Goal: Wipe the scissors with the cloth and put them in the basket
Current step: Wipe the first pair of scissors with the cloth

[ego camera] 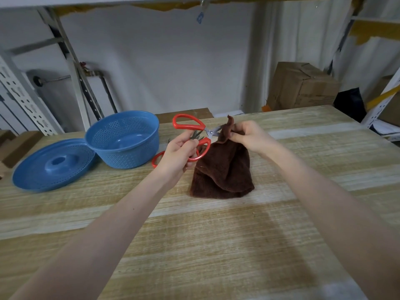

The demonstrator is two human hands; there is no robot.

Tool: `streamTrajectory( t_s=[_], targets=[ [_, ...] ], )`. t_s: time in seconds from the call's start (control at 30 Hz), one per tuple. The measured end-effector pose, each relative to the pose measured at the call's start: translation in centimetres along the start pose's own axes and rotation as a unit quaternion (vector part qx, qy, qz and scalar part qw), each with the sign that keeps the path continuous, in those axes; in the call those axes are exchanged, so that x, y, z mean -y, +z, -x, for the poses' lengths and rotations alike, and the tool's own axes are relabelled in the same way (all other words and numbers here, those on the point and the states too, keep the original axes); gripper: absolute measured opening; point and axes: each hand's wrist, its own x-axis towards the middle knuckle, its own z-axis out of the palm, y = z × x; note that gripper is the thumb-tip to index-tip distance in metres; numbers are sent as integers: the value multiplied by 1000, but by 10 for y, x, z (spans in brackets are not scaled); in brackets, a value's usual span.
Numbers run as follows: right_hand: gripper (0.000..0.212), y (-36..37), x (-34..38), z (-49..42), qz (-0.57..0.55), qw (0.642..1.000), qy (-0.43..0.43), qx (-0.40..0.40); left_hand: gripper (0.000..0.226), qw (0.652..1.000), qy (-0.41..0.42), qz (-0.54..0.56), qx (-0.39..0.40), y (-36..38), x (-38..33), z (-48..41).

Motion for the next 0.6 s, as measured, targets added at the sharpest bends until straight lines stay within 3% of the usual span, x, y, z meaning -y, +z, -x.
streamTrajectory(
  t_s=[0.13,0.33,0.5,0.6],
  targets=[
    [14,-2,2,2,-11,1000,3,-2,39,1000,-8,17,-6,2,-2,0],
    [30,6,5,3,41,997,11,-65,48,1000,-8,3,-27,3,-1,-3],
    [12,-3,4,0,-21,999,23,-12,45,1000,-10,17,-9,-2,-3,-2],
    [15,-9,-1,0,-54,998,19,22,42,1000,3,7,20,-4,-8,0]
  ],
)
